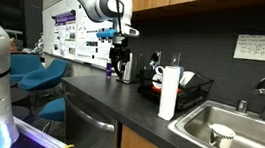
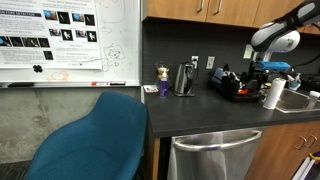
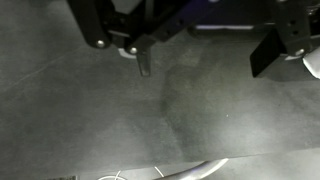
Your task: Shift the paper towel roll to the left
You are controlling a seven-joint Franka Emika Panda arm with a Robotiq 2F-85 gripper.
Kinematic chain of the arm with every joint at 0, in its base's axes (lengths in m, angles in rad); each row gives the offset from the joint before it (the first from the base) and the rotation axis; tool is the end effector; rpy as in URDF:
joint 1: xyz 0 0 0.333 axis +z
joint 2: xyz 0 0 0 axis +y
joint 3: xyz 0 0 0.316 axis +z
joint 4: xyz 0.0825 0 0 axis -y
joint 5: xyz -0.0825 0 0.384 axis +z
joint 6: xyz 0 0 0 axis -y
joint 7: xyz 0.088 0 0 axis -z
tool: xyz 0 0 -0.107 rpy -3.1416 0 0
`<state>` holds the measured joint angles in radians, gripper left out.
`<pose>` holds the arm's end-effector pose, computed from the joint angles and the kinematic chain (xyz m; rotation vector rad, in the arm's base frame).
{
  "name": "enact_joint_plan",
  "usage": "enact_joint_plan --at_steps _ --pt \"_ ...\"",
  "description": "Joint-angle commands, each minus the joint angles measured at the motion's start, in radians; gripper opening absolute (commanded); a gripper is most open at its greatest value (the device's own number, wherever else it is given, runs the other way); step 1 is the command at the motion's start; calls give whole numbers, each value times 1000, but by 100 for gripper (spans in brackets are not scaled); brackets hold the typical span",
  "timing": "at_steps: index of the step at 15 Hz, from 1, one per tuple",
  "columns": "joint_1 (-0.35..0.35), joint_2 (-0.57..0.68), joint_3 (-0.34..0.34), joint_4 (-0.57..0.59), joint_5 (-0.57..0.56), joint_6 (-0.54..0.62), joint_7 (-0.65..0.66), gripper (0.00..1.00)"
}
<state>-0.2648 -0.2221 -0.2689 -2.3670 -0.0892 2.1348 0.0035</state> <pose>0.3983 -0.2416 0.4084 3.0393 -0.7471 -0.0314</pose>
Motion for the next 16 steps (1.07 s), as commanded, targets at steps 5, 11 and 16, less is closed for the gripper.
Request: enact_joint_plan --at_steps 5,11,16 --pt "-89 -64 -65 -46 -116 9 -68 100" --pt "-145 -37 -130 -9 -150 36 -126 54" --pt "-145 16 -181 68 -101 96 -205 15"
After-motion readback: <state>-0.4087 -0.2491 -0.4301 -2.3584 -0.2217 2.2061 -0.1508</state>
